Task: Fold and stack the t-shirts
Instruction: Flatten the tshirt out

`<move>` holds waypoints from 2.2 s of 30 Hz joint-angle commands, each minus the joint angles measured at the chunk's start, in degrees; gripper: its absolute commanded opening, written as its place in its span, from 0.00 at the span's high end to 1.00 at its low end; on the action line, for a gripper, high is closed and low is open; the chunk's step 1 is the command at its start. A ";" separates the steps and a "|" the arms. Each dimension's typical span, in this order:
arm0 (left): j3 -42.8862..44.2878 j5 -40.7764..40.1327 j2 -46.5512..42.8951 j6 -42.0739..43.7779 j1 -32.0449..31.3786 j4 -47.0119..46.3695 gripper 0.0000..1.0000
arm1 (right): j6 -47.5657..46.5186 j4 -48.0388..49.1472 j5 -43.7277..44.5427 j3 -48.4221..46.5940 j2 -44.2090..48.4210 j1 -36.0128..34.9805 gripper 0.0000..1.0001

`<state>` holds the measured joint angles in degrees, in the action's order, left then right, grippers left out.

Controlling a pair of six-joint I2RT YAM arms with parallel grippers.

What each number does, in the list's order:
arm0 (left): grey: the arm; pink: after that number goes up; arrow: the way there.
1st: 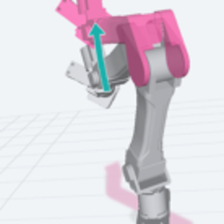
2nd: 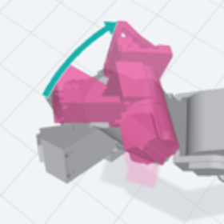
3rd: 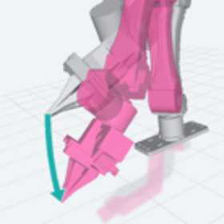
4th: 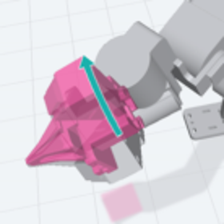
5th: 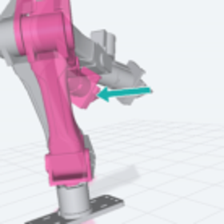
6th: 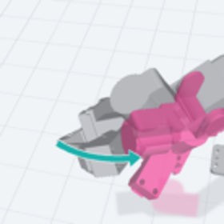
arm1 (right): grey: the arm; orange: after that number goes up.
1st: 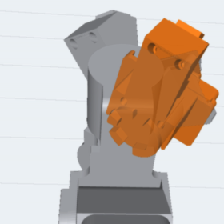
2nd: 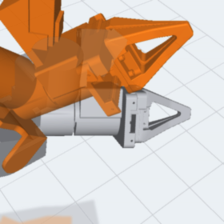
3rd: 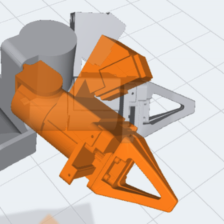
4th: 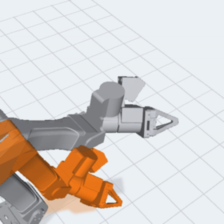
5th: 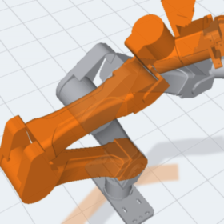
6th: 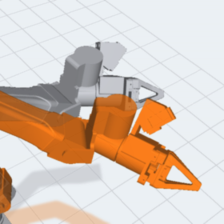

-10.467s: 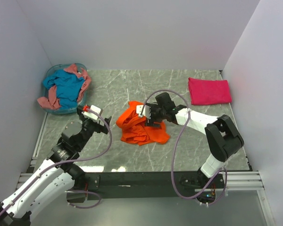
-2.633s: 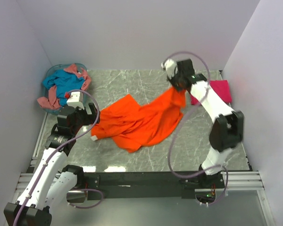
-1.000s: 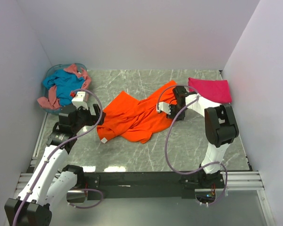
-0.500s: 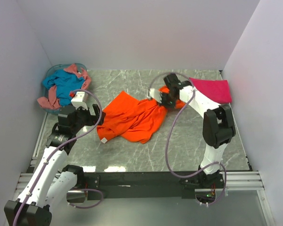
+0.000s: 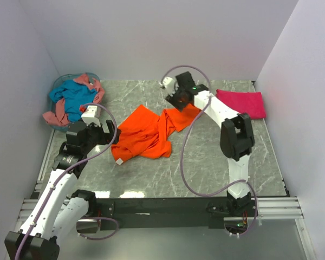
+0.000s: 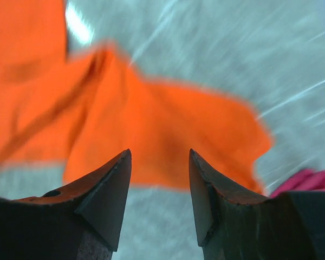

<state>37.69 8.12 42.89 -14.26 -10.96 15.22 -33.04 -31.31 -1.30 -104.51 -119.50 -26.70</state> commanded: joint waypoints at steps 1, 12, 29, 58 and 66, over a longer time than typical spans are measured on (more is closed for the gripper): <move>0.80 1.02 0.17 0.81 0.06 -2.30 0.01 | -4.10 -8.63 -14.57 5.26 8.66 4.54 0.47; 0.80 1.72 0.35 0.64 0.06 -2.13 0.01 | 3.05 -9.38 -10.75 9.95 3.41 0.60 0.48; 0.80 1.81 -0.62 0.64 -0.03 -2.39 0.00 | 7.02 -8.86 -4.41 8.27 -3.63 -2.48 0.51; -0.16 15.41 -1.85 -1.73 -0.11 -5.99 0.01 | -16.80 -21.87 -8.62 40.89 47.88 33.88 0.52; 0.98 22.14 3.16 -16.39 -6.86 -2.48 0.03 | -14.07 -20.53 -23.72 42.63 48.75 34.96 0.33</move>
<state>37.69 27.51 44.62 -23.38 -14.02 11.94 -48.01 -52.56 -15.22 -61.63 -72.01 8.27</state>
